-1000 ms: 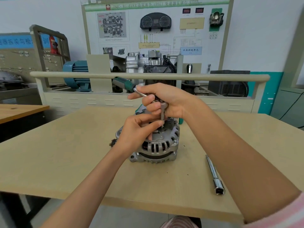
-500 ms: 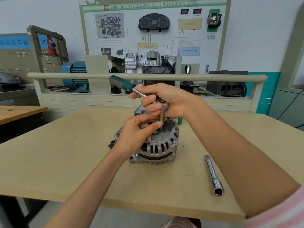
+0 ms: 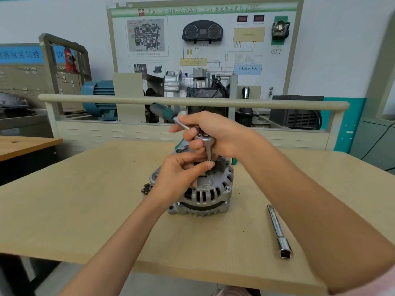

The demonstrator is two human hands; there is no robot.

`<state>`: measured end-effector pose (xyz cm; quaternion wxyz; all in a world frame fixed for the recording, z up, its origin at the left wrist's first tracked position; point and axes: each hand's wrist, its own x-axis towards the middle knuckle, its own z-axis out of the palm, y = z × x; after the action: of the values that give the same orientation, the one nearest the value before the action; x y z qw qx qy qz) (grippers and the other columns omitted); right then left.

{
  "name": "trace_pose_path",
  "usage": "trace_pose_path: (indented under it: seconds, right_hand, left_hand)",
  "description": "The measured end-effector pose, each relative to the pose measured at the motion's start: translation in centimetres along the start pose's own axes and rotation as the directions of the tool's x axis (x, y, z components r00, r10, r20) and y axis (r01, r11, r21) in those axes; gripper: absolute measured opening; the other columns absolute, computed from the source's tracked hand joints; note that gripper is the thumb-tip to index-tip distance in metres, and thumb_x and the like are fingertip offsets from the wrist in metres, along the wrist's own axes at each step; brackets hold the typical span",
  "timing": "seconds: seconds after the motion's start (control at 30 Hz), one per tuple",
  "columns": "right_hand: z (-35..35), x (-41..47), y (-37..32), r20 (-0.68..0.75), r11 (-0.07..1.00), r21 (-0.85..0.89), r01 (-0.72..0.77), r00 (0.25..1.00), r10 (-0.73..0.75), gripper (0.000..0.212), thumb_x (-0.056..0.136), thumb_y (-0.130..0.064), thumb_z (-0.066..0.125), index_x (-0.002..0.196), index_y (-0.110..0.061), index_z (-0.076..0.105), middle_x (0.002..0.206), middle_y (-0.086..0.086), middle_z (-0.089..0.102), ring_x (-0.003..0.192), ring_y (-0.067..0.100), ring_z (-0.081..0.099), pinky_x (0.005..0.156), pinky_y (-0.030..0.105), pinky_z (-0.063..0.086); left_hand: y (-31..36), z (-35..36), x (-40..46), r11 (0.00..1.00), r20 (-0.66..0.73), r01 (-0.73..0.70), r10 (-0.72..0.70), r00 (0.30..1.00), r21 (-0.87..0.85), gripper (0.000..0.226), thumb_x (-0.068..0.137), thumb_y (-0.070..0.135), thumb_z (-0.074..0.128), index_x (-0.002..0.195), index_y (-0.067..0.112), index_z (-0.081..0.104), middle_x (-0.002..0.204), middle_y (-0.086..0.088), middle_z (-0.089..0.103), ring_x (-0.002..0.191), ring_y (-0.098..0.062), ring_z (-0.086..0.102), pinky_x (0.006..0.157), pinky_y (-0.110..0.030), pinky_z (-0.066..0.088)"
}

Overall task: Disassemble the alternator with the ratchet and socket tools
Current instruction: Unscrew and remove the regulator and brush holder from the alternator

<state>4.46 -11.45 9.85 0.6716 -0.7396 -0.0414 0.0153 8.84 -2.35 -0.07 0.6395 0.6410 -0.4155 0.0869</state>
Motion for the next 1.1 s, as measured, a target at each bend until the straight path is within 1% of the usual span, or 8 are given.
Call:
trace_pose_path:
  seconds: [0.13, 0.27, 0.47, 0.57, 0.7, 0.87, 1.0, 1.1]
  right_hand:
    - [1.4, 0.0, 1.1, -0.236, 0.982, 0.068, 0.178, 0.959, -0.158, 0.028, 0.101, -0.026, 0.041, 0.085, -0.010, 0.058, 0.050, -0.006, 0.043, 0.036, 0.005, 0.038, 0.036, 0.016, 0.031]
    - [3.3, -0.2, 3.5, -0.737, 0.814, 0.050, 0.579, 0.571, -0.362, 0.023, 0.103, -0.019, 0.027, 0.084, -0.020, 0.041, 0.066, 0.001, 0.047, 0.049, 0.011, 0.044, 0.040, 0.015, 0.036]
    - [0.5, 0.2, 0.5, -0.159, 0.987, 0.134, 0.090, 0.985, -0.069, 0.026, 0.102, -0.021, 0.033, 0.095, -0.007, 0.054, 0.050, -0.005, 0.041, 0.035, 0.006, 0.038, 0.035, 0.015, 0.030]
    - [0.0, 0.1, -0.3, 0.123, 0.993, -0.105, -0.052, 0.990, 0.065, 0.033, 0.101, -0.025, 0.035, 0.087, -0.007, 0.059, 0.043, -0.009, 0.035, 0.032, 0.004, 0.032, 0.033, 0.016, 0.026]
    - [1.9, 0.1, 1.4, -0.175, 0.986, -0.064, 0.151, 0.971, -0.160, 0.036, 0.100, -0.029, 0.039, 0.077, -0.010, 0.060, 0.044, -0.007, 0.040, 0.033, 0.006, 0.034, 0.034, 0.015, 0.025]
    - [2.7, -0.6, 3.4, -0.758, 0.803, 0.104, 0.587, 0.569, -0.318, 0.029, 0.103, -0.024, 0.025, 0.079, -0.019, 0.041, 0.066, 0.001, 0.045, 0.049, 0.012, 0.045, 0.043, 0.017, 0.038]
    - [0.8, -0.3, 1.5, -0.501, 0.850, 0.378, 0.367, 0.853, -0.146, 0.033, 0.104, -0.024, 0.028, 0.080, -0.011, 0.046, 0.055, -0.002, 0.044, 0.039, 0.008, 0.044, 0.042, 0.021, 0.040]
    - [-0.2, 0.2, 0.2, -0.108, 0.993, 0.103, 0.053, 0.993, -0.042, 0.030, 0.102, -0.023, 0.034, 0.084, -0.009, 0.054, 0.043, -0.009, 0.039, 0.032, 0.004, 0.037, 0.035, 0.014, 0.029]
  left_hand:
    - [0.1, 0.0, -0.1, 0.997, -0.021, -0.022, 0.021, 1.000, -0.074, 0.024, 0.078, -0.006, 0.065, 0.080, 0.017, 0.071, 0.073, 0.011, 0.073, 0.067, 0.003, 0.066, 0.062, -0.007, 0.047]
    - [0.4, 0.1, -0.4, 0.998, -0.005, -0.060, 0.060, 0.998, -0.022, 0.045, 0.074, -0.022, 0.053, 0.066, 0.021, 0.064, 0.054, 0.014, 0.066, 0.045, 0.009, 0.054, 0.047, -0.002, 0.038]
    - [0.2, -0.1, 0.0, 1.000, 0.016, 0.007, -0.007, 1.000, -0.006, 0.017, 0.082, 0.005, 0.066, 0.085, 0.021, 0.069, 0.052, 0.014, 0.063, 0.040, 0.000, 0.048, 0.053, -0.011, 0.045]
    - [0.1, -0.1, -0.1, 0.998, -0.024, 0.041, -0.042, 0.999, -0.040, 0.013, 0.078, 0.006, 0.070, 0.079, 0.019, 0.071, 0.045, 0.010, 0.059, 0.039, -0.001, 0.047, 0.049, -0.010, 0.042]
    - [0.3, 0.0, -0.2, 0.995, -0.066, 0.008, -0.014, 0.998, -0.099, 0.024, 0.073, -0.007, 0.068, 0.068, 0.016, 0.068, 0.054, 0.011, 0.066, 0.046, 0.004, 0.056, 0.049, -0.007, 0.042]
    - [0.1, 0.3, -0.2, 0.999, -0.066, -0.039, 0.037, 0.997, -0.030, 0.028, 0.073, -0.010, 0.062, 0.072, 0.018, 0.067, 0.048, 0.014, 0.060, 0.039, 0.002, 0.047, 0.043, -0.010, 0.039]
    - [-0.3, 0.3, 0.0, 1.000, -0.077, 0.006, -0.005, 0.997, 0.015, 0.016, 0.072, 0.019, 0.074, 0.088, 0.019, 0.070, 0.053, 0.010, 0.064, 0.041, -0.004, 0.050, 0.053, -0.019, 0.049]
    - [-0.3, 0.1, 0.1, 1.000, -0.019, -0.006, 0.007, 1.000, 0.027, 0.017, 0.079, 0.011, 0.069, 0.087, 0.026, 0.071, 0.053, 0.010, 0.064, 0.041, -0.002, 0.049, 0.055, -0.017, 0.047]
